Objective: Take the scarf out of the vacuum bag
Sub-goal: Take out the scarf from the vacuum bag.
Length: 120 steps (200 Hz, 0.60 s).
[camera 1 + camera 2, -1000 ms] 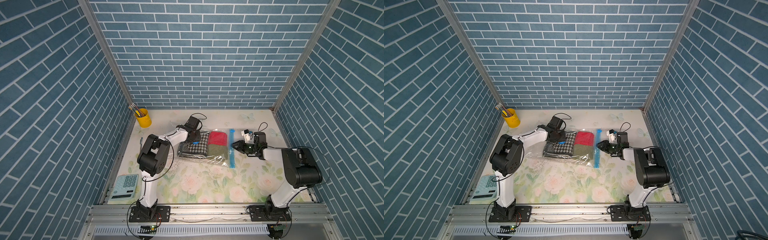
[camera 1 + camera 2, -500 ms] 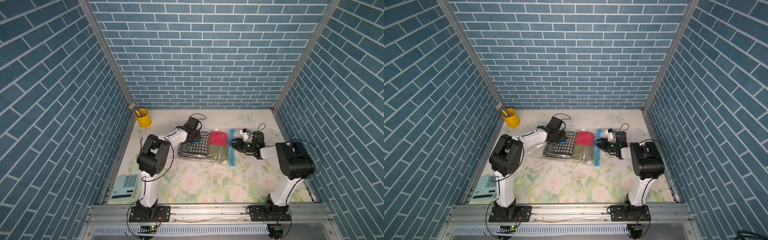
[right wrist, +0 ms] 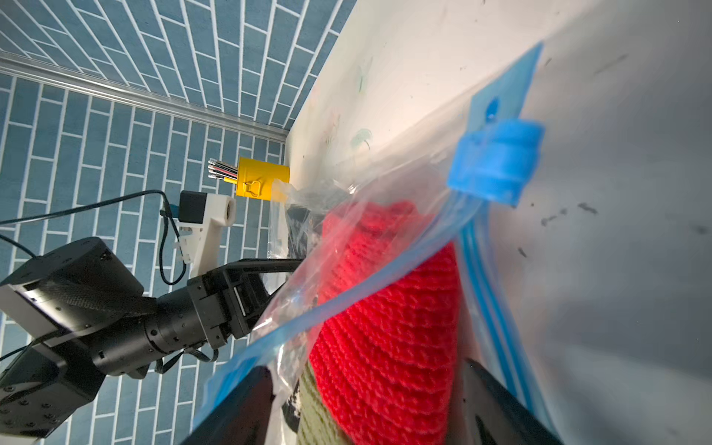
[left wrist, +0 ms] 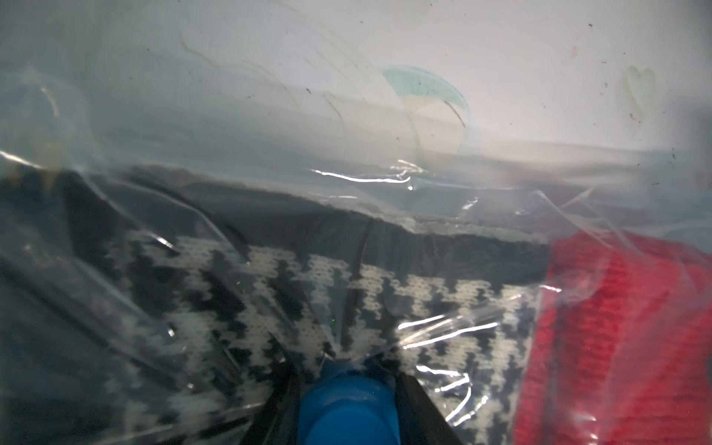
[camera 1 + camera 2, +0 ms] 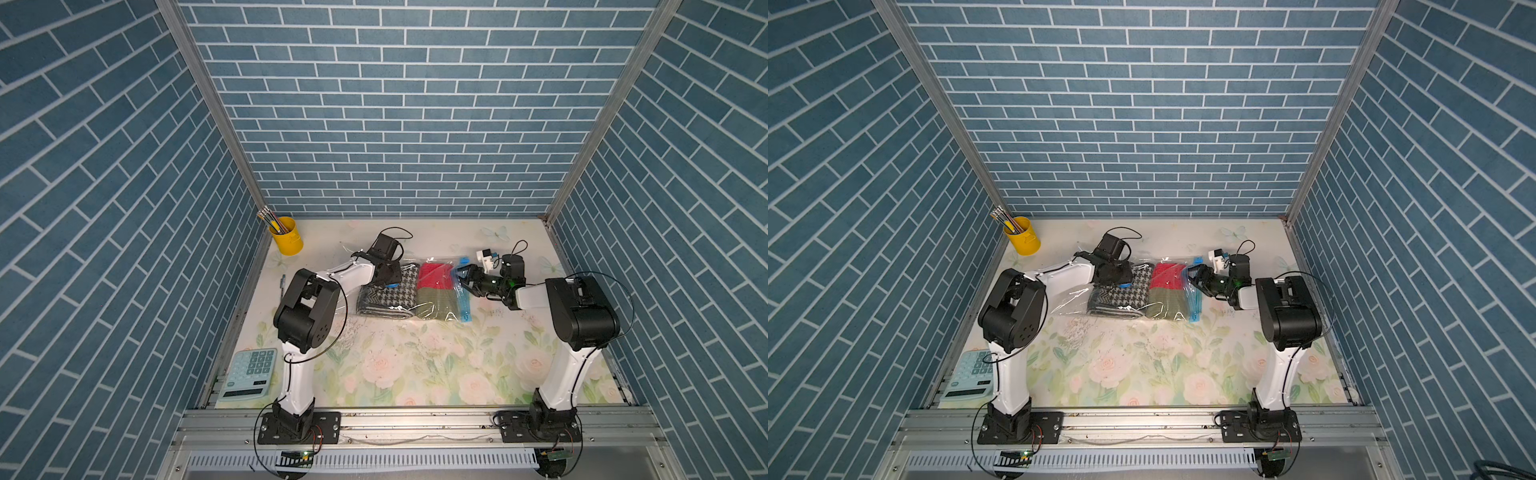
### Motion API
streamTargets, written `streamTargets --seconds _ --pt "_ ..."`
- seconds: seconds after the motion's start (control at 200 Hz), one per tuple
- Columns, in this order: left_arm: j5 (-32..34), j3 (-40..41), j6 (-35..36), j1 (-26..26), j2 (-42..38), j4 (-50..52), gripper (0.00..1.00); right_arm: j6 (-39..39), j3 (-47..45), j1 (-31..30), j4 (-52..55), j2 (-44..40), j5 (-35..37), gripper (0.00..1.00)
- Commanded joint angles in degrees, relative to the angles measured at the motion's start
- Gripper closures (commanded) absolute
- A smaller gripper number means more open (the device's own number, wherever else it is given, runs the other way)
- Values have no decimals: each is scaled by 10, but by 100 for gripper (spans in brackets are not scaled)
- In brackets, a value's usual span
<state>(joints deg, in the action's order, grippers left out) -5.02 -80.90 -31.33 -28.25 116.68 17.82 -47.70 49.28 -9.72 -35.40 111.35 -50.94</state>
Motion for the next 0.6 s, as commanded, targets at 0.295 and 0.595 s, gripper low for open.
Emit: streamTargets --seconds 0.295,0.595 --pt "-38 22 -5 -8 18 56 54 57 73 -35 151 35 63 30" --pt "-40 21 -4 -7 19 57 54 111 124 -42 237 43 94 30"
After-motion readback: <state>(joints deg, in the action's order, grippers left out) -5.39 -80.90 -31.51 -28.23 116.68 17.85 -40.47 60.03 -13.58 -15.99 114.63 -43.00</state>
